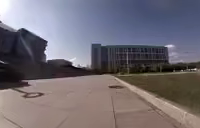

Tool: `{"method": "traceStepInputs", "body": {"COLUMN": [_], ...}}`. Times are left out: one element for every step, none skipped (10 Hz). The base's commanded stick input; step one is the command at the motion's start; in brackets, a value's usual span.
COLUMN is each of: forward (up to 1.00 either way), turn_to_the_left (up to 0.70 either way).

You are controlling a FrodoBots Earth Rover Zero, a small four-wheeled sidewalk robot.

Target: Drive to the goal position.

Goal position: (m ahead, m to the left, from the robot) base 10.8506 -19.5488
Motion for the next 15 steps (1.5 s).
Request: {"method": "traceStepInputs", "body": {"forward": [0.7,0.7,0.7,0.7,0.7,0.7,0.7,0.7,0.7,0.7,0.7,0.7,0.7,0.7,0.7], "turn_to_the_left": [0.0,0.0,0.0,0.0,0.0,0.0,0.0,0.0,0.0,0.0,0.0,0.0,0.0,0.0,0.0]}}
